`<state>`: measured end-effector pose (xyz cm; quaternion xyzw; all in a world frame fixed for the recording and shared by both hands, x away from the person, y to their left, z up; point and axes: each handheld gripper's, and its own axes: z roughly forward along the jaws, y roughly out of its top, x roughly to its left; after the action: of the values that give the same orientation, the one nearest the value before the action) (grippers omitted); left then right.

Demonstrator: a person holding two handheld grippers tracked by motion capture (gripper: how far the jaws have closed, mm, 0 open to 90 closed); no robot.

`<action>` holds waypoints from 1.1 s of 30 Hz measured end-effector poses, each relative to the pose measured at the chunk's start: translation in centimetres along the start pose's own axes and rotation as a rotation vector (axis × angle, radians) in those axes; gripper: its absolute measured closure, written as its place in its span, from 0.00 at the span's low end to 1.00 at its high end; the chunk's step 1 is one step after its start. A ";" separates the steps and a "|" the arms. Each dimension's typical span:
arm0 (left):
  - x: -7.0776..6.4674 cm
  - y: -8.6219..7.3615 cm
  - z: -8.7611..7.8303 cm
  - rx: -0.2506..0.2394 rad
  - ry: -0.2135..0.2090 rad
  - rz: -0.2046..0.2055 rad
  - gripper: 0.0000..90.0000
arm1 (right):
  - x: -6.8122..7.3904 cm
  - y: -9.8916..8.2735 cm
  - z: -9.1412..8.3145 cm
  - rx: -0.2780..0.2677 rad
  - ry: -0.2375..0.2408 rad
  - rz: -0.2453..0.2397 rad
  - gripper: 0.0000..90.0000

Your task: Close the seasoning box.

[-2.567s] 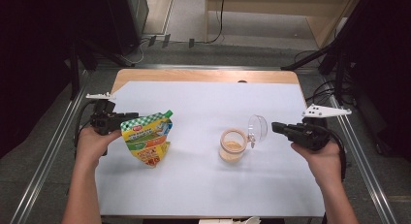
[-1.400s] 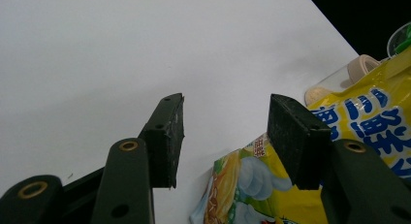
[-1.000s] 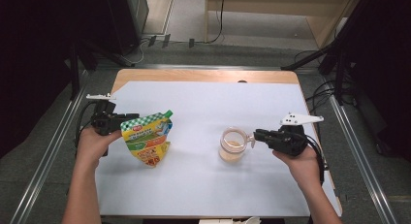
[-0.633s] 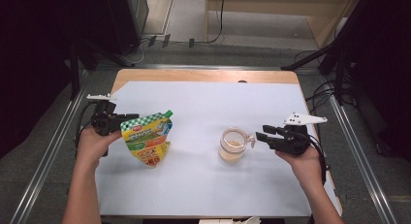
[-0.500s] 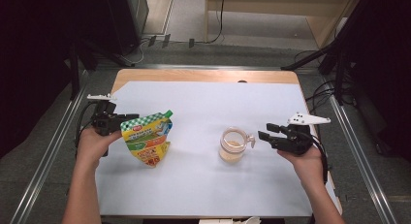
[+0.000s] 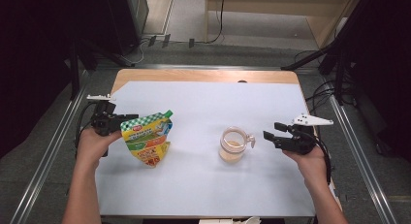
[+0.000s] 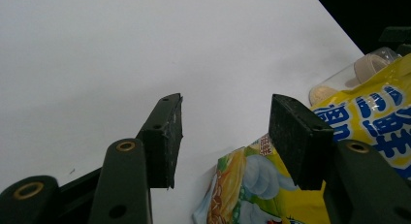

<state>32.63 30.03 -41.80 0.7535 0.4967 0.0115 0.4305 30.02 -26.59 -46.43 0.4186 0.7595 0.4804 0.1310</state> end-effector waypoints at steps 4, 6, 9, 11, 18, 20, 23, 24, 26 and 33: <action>0.0 0.0 0.0 -0.004 0.002 -0.002 0.52 | -0.2 -0.6 0.5 0.012 -0.068 -0.040 0.35; 0.1 0.0 -0.1 -0.005 0.004 -0.004 0.52 | -0.5 -0.9 0.8 0.021 -0.081 -0.051 0.33; 0.1 -0.1 -0.1 -0.008 0.004 -0.005 0.51 | -0.8 -1.4 1.1 0.034 -0.106 -0.064 0.32; 0.1 -0.1 -0.1 -0.009 0.005 -0.006 0.51 | -1.1 -1.6 1.3 0.040 -0.107 -0.047 0.32; 0.2 -0.1 0.0 -0.009 0.010 -0.008 0.50 | -1.8 -2.1 1.8 0.064 -0.103 -0.023 0.29; 0.2 -0.1 0.0 -0.012 0.012 -0.008 0.50 | -1.9 -2.1 1.8 0.064 -0.100 -0.020 0.29; 0.2 -0.1 -0.1 -0.014 0.012 -0.010 0.50 | -2.0 -2.1 1.8 0.064 -0.102 -0.013 0.29; 0.2 -0.1 -0.1 -0.015 0.012 -0.011 0.50 | -2.0 -2.1 1.8 0.066 -0.104 -0.012 0.29; 0.2 -0.1 -0.1 -0.015 0.011 -0.010 0.50 | -2.0 -2.1 1.9 0.066 -0.105 -0.012 0.29; 0.3 -0.2 0.0 -0.009 0.019 -0.013 0.50 | -2.0 -2.2 1.9 0.070 -0.104 -0.015 0.29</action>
<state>32.65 30.26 -42.06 0.7480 0.5058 0.0182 0.4293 31.27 -27.34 -49.61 0.4415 0.7712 0.4300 0.1594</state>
